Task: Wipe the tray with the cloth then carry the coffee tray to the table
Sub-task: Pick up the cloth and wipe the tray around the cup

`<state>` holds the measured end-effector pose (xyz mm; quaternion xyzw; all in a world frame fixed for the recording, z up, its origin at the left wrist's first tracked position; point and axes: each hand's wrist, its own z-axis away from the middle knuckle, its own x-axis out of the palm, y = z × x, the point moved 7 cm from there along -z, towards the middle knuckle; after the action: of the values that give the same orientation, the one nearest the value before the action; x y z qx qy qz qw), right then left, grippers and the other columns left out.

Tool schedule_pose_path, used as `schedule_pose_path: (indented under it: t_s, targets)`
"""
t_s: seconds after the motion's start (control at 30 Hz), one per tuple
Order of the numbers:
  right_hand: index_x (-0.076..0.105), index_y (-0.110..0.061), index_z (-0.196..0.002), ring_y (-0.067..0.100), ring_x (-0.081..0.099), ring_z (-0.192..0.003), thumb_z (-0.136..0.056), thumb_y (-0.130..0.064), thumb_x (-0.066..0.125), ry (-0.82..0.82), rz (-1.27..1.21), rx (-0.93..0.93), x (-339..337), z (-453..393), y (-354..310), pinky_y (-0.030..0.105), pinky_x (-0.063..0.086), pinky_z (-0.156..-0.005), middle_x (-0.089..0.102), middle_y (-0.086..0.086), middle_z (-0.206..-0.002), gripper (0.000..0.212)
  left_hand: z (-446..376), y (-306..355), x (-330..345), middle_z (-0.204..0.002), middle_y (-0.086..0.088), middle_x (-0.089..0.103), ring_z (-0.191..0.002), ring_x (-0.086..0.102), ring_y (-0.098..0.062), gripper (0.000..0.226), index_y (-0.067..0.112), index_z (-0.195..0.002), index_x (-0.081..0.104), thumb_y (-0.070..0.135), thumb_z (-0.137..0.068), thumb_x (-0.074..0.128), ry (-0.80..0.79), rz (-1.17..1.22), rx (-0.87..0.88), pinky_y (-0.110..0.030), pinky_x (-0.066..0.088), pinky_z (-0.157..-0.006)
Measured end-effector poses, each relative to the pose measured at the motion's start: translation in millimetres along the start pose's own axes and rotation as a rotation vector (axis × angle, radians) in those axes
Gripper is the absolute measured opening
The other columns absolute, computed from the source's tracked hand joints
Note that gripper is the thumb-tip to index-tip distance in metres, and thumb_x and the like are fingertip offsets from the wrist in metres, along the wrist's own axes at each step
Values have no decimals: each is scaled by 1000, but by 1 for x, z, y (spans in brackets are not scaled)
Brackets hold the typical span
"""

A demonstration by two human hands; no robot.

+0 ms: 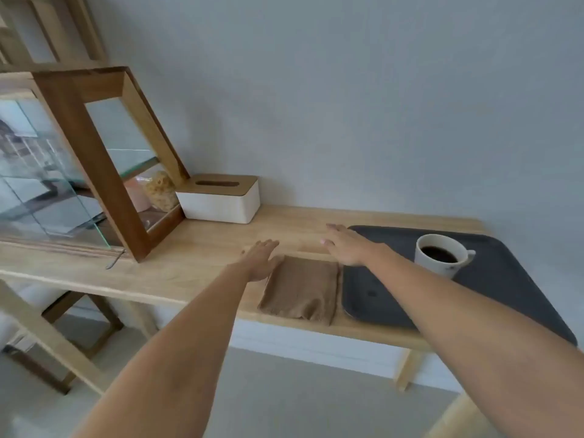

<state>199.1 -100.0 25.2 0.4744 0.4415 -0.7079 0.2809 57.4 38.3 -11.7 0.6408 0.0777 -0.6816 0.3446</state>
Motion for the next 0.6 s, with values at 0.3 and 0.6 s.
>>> schedule_pose_path:
  t_s: [0.3,0.6]
  targets:
    - [16,-9,-150,31,24,-144,-91,-62,35,-118,159,-25,56,10,-6,54,6,-119,26,13,-156,82,16,2,16,-130,0,58,-121,51,-21,42,31,-132,50,30,-90,56,130,219,136,-41,36,-106]
    - [60,-8,-97,23,58,-88,-82,-39,69,71,23,-126,43,30,-23,38,47,-82,63,8,-94,35,30,20,-7,-98,0,55,-91,53,-19,41,26,-120,64,3,-87,58,204,191,208,-28,40,-83]
